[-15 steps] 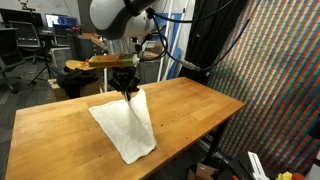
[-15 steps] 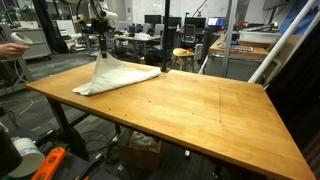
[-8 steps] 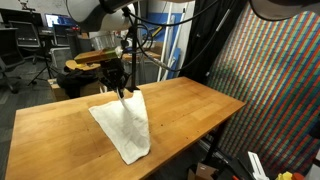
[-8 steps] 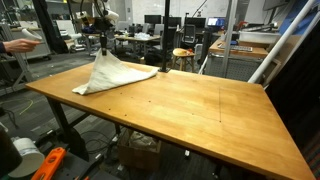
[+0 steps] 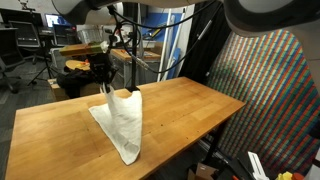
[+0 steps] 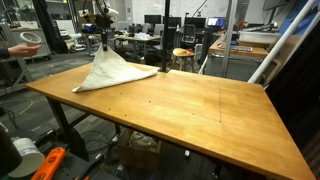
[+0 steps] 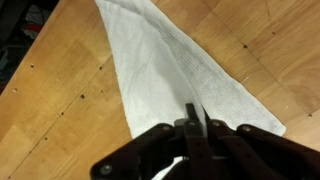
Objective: Fold the towel into a triangle twice
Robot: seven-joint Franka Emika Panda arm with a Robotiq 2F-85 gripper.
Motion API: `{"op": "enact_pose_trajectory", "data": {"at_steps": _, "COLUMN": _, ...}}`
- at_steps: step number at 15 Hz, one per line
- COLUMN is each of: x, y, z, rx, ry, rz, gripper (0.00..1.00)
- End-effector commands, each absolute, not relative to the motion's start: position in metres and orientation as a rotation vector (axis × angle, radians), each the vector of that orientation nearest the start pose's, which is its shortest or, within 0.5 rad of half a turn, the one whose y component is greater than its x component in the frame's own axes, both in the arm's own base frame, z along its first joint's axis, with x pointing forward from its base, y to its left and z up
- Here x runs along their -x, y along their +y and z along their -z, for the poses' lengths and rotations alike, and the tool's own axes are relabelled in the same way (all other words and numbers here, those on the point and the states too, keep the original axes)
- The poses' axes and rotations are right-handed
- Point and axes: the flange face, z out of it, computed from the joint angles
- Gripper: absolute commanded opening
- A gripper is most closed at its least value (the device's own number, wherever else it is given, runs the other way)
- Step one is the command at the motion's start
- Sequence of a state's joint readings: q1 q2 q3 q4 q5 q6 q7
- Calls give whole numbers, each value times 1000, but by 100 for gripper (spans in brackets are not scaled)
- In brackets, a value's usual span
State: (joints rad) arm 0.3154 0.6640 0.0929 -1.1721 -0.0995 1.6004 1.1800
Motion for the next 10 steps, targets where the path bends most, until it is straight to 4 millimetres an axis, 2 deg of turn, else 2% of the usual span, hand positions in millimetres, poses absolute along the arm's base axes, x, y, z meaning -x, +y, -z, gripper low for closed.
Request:
{"op": "enact_pose_trajectory", "data": {"at_steps": 1, "x": -686, "y": 269, "z": -390, "rx": 2952, "ry": 1234, "rz": -227, "gripper": 1}}
{"op": "enact_pose_trajectory", "data": {"at_steps": 2, "x": -690, "y": 271, "z": -389, "rx": 2911, "ry": 1220, "rz": -230, "gripper": 1}}
{"op": "enact_pose_trajectory", "data": {"at_steps": 3, "x": -677, "y": 267, "z": -384, "rx": 2987, "ry": 1239, "rz": -238, "gripper": 3}}
{"op": "enact_pose_trajectory", "data": {"at_steps": 10, "x": -685, "y": 270, "z": -381, "rx": 2942, "ry": 1236, "rz": -233, "gripper": 3}}
